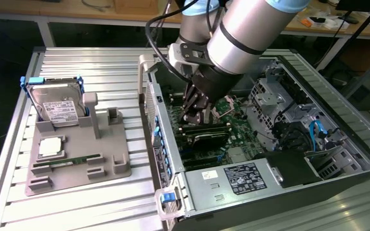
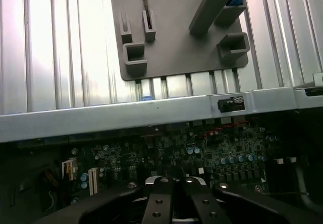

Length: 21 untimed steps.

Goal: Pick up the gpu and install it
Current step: 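Press down on the gpu until it lock into place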

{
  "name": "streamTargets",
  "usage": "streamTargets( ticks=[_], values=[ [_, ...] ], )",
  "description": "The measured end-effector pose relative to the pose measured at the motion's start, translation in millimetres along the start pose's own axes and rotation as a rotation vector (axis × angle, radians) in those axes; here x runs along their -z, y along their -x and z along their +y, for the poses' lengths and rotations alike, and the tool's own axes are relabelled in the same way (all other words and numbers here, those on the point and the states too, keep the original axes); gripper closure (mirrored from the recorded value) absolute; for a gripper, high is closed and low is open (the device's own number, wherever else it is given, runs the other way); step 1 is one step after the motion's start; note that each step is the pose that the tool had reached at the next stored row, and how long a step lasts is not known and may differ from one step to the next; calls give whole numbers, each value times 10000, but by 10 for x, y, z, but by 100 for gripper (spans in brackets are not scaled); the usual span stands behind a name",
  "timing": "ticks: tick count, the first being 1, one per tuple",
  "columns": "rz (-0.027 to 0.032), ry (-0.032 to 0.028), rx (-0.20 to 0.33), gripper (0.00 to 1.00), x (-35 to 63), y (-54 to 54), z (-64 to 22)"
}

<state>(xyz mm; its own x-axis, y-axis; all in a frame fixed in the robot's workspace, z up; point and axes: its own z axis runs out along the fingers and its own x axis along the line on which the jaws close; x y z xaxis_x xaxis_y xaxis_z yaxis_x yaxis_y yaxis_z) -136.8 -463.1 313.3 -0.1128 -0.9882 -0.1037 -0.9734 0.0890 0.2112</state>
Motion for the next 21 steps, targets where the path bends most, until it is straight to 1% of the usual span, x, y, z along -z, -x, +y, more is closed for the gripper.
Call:
streamTargets(
  ticks=[1, 6, 9, 10, 11, 13, 14, 15, 19, 21],
  values=[
    [-14, -2, 3, 89, -3, -3, 15],
    [-23, -2, 5, 89, -17, -23, 87],
    [-23, -1, 7, 89, -17, -44, 100],
    [0, -3, 0, 89, -18, -44, 101],
    [106, -16, -23, 89, -18, -44, 101],
    [426, -53, -87, 89, -17, -44, 101],
    [538, -66, -109, 89, -17, -44, 101],
    [601, -74, -123, 89, -18, -44, 101],
    [604, -74, -123, 89, -18, -44, 101],
    [605, -73, -125, 89, -20, -46, 114]
  ],
)
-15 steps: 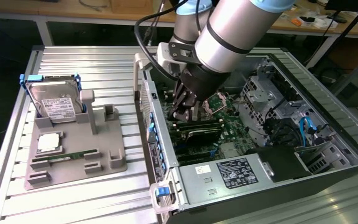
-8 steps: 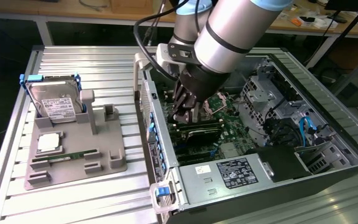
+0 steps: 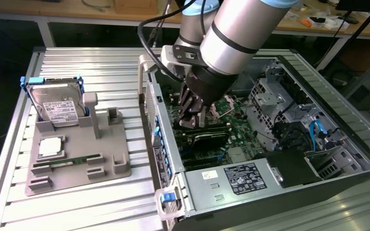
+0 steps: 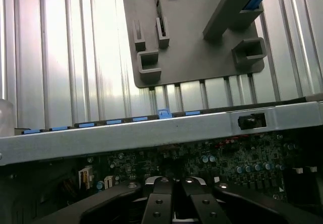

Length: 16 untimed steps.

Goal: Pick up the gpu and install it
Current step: 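Press down on the gpu until it lock into place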

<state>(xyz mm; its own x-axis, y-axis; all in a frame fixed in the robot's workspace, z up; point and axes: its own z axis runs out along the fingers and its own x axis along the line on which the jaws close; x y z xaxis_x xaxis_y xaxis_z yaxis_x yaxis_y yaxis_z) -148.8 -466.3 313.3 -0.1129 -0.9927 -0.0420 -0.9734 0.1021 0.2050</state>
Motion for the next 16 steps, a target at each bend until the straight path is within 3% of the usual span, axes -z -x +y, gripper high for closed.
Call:
streamTargets(
  ticks=[3, 16],
  values=[
    [-2, -1, 1, 89, -10, -5, 45],
    [-4, -1, 1, 89, -21, -8, 66]
  ],
)
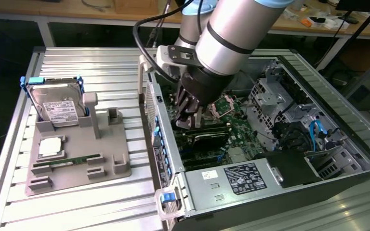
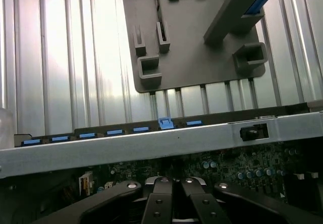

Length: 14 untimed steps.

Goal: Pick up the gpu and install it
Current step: 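Press down on the gpu until it lock into place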

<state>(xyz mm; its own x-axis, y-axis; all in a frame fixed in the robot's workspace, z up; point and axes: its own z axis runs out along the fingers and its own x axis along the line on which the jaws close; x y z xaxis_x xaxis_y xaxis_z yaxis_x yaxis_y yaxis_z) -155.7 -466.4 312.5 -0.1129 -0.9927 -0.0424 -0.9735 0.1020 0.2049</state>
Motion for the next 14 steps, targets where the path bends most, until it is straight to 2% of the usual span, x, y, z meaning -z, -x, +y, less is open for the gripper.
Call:
streamTargets(
  ticks=[4, 5, 7, 11, 12, 14],
  values=[
    [3, 3, 1, 89, -9, -2, 11],
    [6, 37, -1, 89, -13, -2, 8],
    [20, 172, -10, 89, -18, 0, -6],
    [51, 503, -32, 89, -13, 4, -44],
    [54, 526, -33, 89, -13, 4, -46],
    [57, 534, -36, 89, -12, 4, -46]
  ],
)
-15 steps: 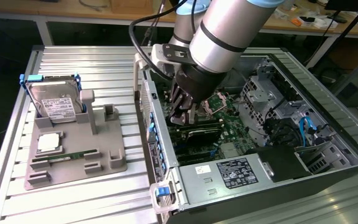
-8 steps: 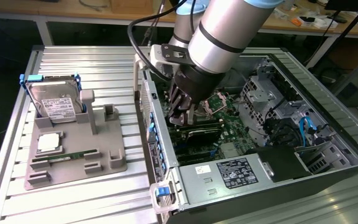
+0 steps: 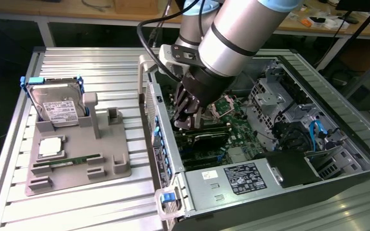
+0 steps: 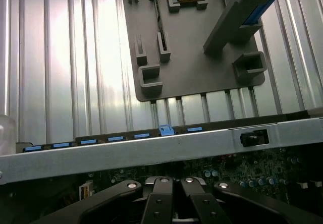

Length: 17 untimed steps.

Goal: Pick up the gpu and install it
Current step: 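Press down on the gpu until it lock into place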

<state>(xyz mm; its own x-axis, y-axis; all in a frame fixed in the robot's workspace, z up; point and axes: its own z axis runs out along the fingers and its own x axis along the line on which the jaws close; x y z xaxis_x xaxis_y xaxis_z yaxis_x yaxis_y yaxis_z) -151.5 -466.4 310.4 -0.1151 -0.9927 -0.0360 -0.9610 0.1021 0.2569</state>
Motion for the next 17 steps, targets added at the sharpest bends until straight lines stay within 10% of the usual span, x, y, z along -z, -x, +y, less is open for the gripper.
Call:
streamTargets(
  ticks=[17],
  values=[
    [0, 1, 5, 89, -78, -6, 8]
  ],
)
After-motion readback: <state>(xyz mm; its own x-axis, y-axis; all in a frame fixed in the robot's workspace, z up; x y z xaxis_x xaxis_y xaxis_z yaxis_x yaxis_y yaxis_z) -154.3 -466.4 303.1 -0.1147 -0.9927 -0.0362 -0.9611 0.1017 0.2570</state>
